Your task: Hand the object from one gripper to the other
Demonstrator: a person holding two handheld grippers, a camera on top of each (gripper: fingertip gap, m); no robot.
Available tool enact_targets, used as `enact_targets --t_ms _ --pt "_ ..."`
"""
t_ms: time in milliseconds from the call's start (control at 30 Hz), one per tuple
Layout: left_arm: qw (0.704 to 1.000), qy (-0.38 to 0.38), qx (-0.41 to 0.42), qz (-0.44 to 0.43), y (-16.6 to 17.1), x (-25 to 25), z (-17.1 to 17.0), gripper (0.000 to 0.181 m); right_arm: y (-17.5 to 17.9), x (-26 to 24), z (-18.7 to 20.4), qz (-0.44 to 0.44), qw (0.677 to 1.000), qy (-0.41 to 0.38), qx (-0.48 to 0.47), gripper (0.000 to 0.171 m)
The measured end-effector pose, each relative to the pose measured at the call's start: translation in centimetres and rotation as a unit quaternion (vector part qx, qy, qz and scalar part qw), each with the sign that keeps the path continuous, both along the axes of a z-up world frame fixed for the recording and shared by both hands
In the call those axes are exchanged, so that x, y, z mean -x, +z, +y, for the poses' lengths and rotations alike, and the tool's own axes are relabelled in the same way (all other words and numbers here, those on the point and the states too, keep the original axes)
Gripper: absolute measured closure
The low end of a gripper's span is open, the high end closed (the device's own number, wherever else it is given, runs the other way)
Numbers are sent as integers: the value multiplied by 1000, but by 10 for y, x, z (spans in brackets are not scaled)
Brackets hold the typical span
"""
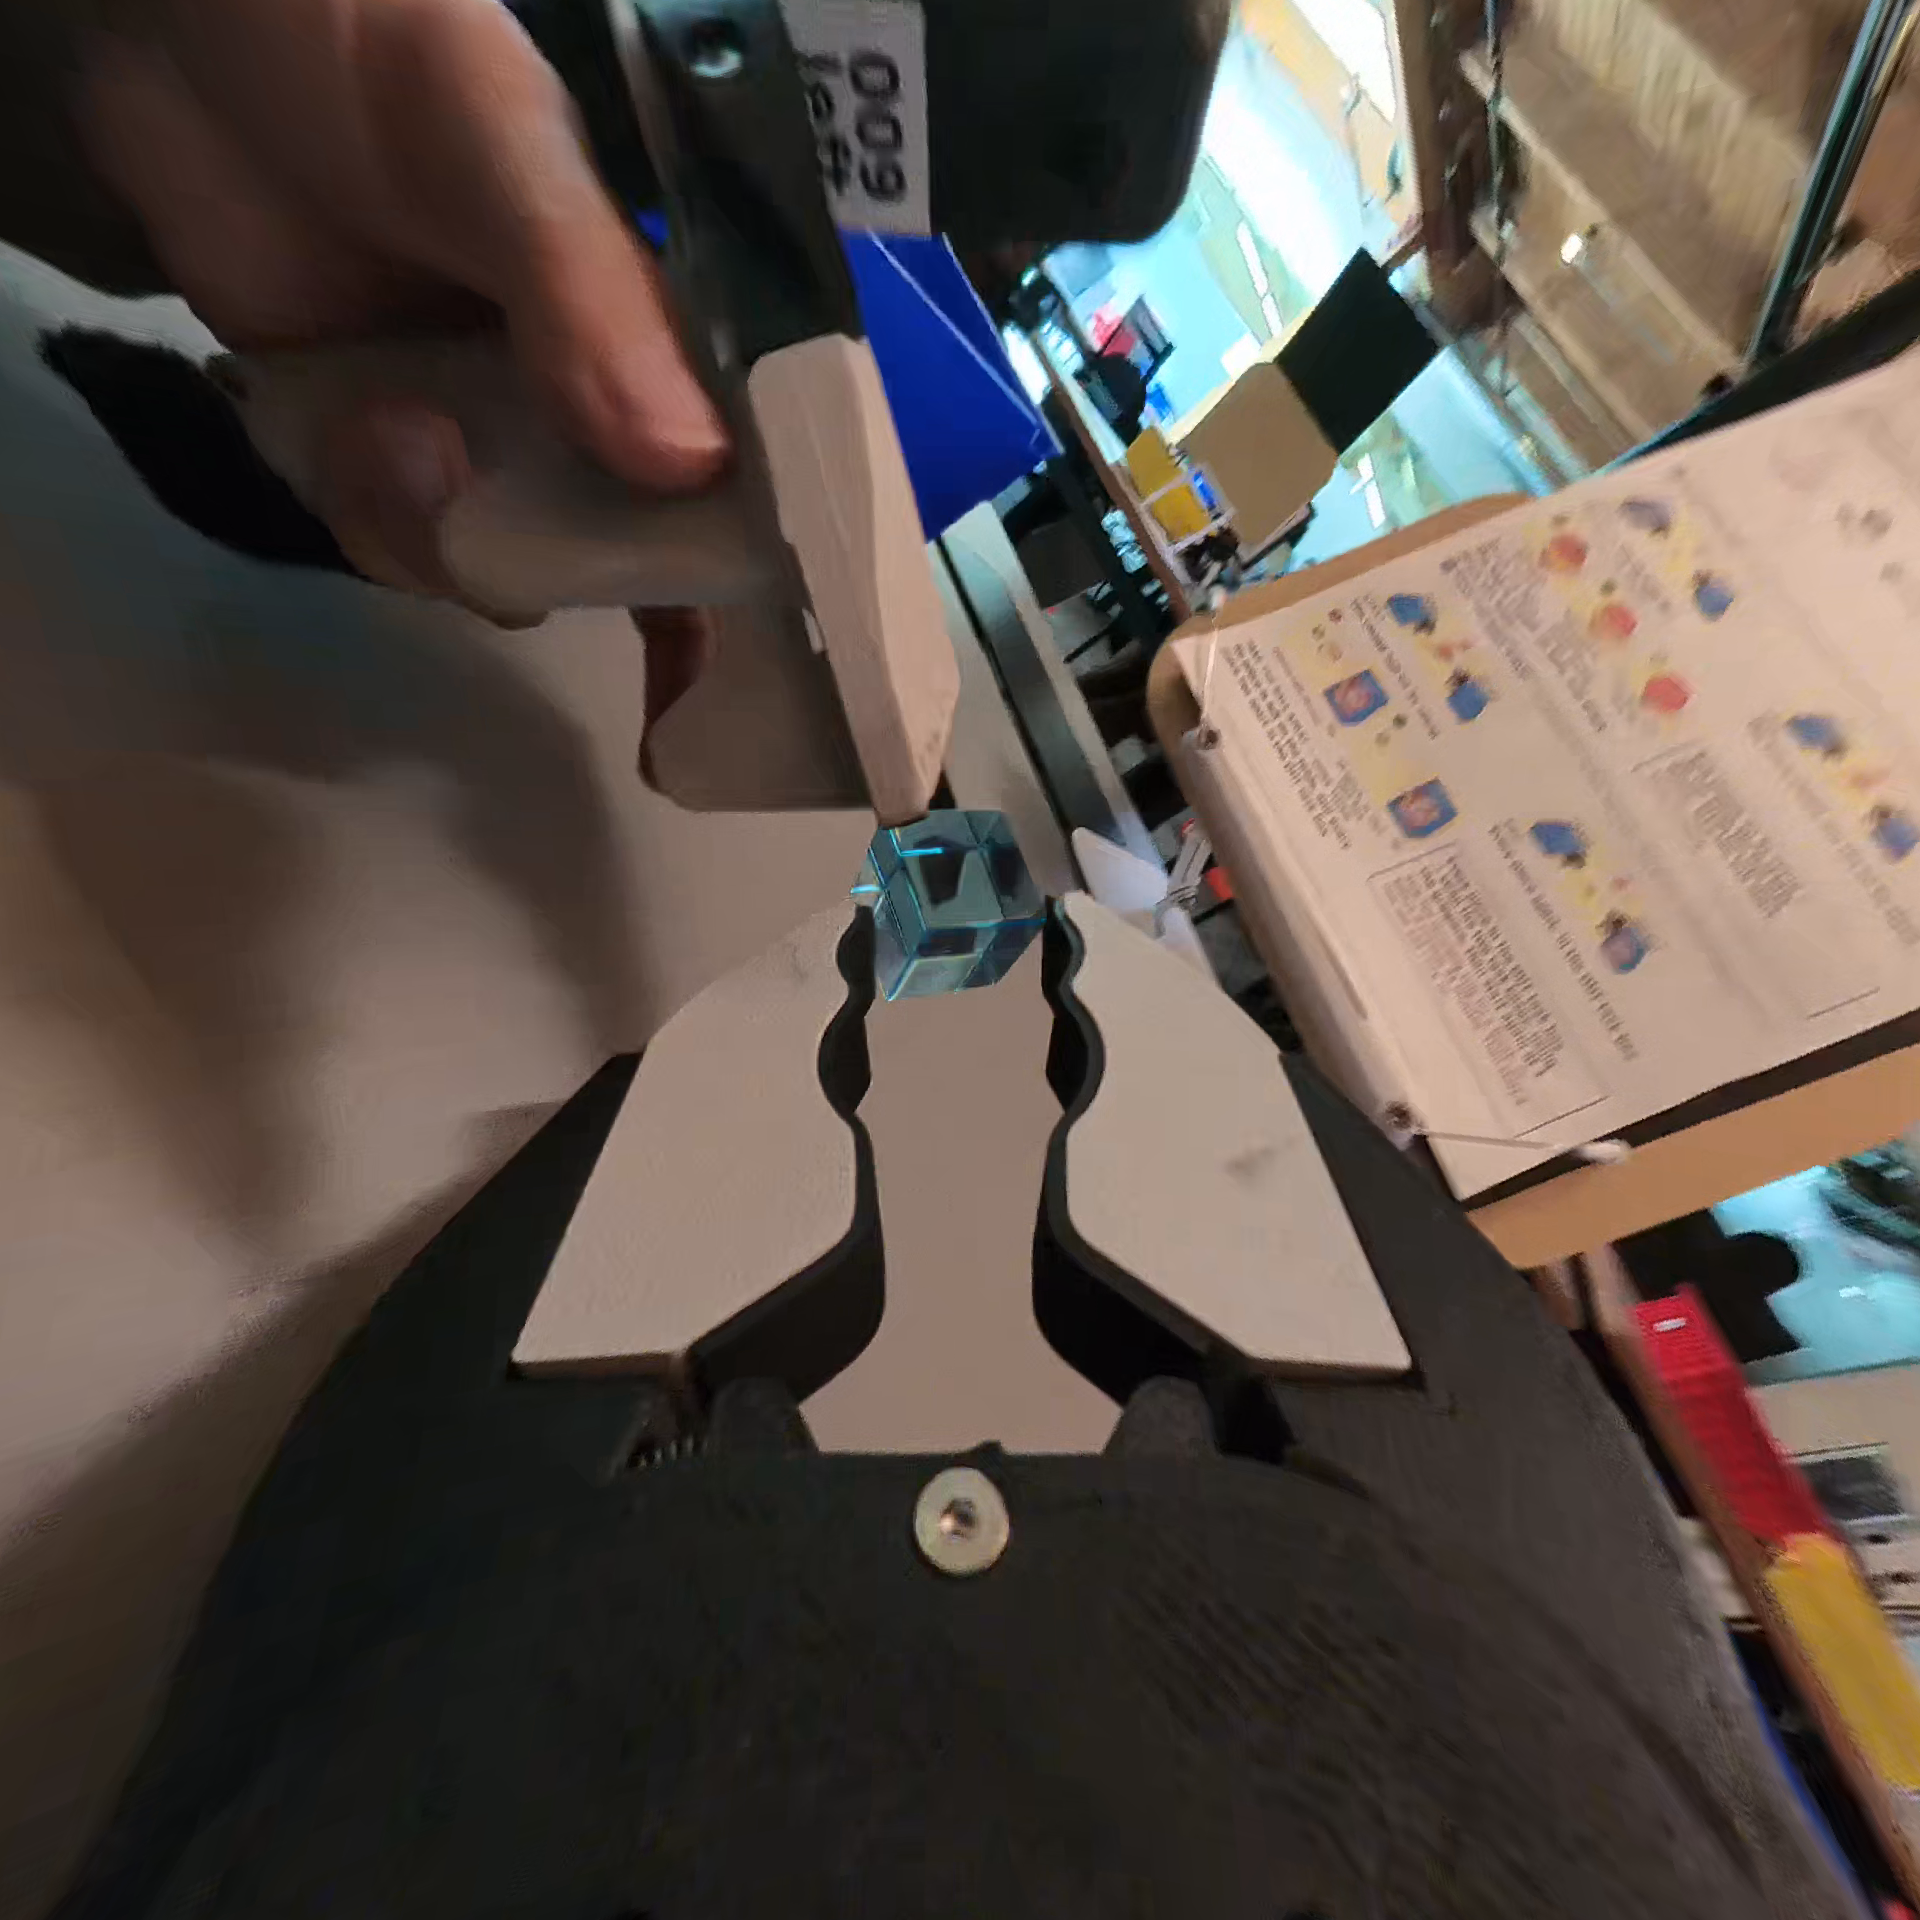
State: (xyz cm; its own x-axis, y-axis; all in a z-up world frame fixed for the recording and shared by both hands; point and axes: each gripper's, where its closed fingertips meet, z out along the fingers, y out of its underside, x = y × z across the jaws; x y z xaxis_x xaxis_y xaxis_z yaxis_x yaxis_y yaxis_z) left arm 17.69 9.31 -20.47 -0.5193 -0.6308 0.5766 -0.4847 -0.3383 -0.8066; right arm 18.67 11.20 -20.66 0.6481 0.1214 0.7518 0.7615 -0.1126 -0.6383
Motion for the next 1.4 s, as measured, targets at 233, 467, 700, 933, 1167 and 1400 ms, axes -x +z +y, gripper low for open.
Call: enact_targets --t_ms 233,467,700,933,1167,1400 --pt "987 -76 136 46 9 12 -11 135 15 15 -4 -84 994 36 -59 141" --pt "990 -90 88 59 -7 16 -9 154 8 20 -4 -68 996 51 -42 141" --pt "991 -32 -111 -72 -11 14 13 154 21 24 -9 345 927 150 7 108" --pt "892 -30 -363 -266 3 19 6 154 23 37 -19 741 595 262 168 91" --pt "849 -49 -443 -284 -12 18 1 154 6 49 -15 754 568 251 214 110" --pt "828 -51 -485 -277 -23 14 0 154 5 53 -13 760 558 250 217 133"
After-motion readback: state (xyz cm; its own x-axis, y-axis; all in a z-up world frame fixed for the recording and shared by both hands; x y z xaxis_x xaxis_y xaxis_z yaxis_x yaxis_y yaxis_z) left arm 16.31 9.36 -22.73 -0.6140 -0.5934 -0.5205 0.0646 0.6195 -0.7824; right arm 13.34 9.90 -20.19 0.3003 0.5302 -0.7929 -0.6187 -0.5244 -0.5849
